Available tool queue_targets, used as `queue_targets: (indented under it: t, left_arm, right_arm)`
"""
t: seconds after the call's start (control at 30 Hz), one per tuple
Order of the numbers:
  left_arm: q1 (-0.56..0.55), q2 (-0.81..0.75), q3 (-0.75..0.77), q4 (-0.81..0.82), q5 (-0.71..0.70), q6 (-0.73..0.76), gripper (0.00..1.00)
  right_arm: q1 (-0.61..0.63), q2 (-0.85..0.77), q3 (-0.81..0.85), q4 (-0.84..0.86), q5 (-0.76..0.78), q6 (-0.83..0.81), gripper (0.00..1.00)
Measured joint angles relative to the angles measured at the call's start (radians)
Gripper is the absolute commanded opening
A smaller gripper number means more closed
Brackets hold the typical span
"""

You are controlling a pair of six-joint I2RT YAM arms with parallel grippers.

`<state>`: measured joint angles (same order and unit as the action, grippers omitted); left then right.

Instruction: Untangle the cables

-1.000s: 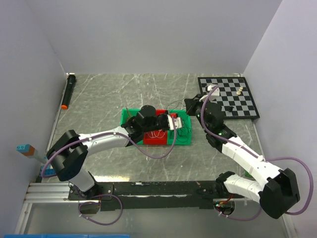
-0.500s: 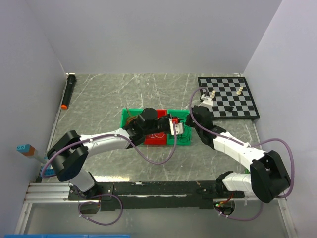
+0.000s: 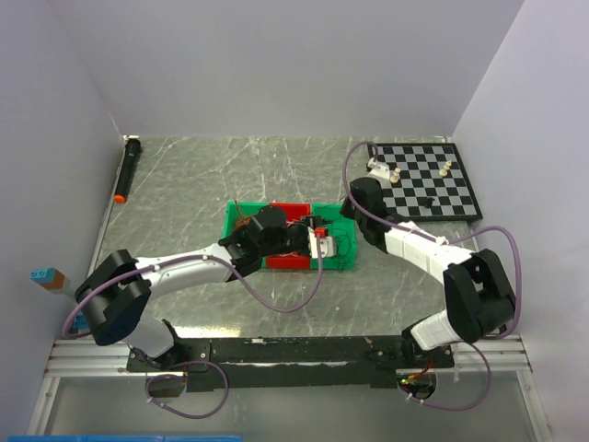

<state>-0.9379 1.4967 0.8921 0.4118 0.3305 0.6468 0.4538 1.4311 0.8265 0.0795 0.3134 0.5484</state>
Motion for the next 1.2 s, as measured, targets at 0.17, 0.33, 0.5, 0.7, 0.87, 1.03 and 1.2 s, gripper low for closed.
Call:
queue_targets:
  t: [0.17, 0.33, 0.5, 0.7, 0.87, 1.03, 1.2]
  left_arm:
    - [-0.001, -0.033, -0.029, -0.019, -0.008, 0.003, 0.49]
    - [-0.010, -0.031, -0.027, -0.043, -0.056, 0.033, 0.06]
    - [-0.006, 0.119, 0.159, -0.100, -0.212, -0.012, 0.01]
    - [0.044, 0.298, 0.368, -0.174, -0.361, -0.110, 0.01]
    - [0.042, 0.312, 0.357, -0.218, -0.387, -0.157, 0.13]
    - [0.029, 0.327, 0.397, -0.320, -0.388, -0.181, 0.33]
    - [0.018, 0.356, 0.467, -0.402, -0.378, -0.203, 0.70]
  right_arm:
    - [-0.013, 0.047, 0.082, 0.000, -0.003, -0.008, 0.00]
    - [-0.015, 0.044, 0.090, -0.008, -0.026, -0.018, 0.12]
    - [-0.016, -0.057, 0.008, 0.008, -0.097, -0.018, 0.33]
    - [-0.016, -0.268, -0.106, 0.016, -0.163, -0.019, 0.59]
    - [-0.029, -0.336, -0.113, -0.024, -0.154, -0.036, 0.79]
    - [-0.048, -0.380, -0.112, -0.101, -0.090, -0.039, 0.83]
    - [-0.066, -0.455, -0.113, -0.190, 0.009, -0.017, 0.84]
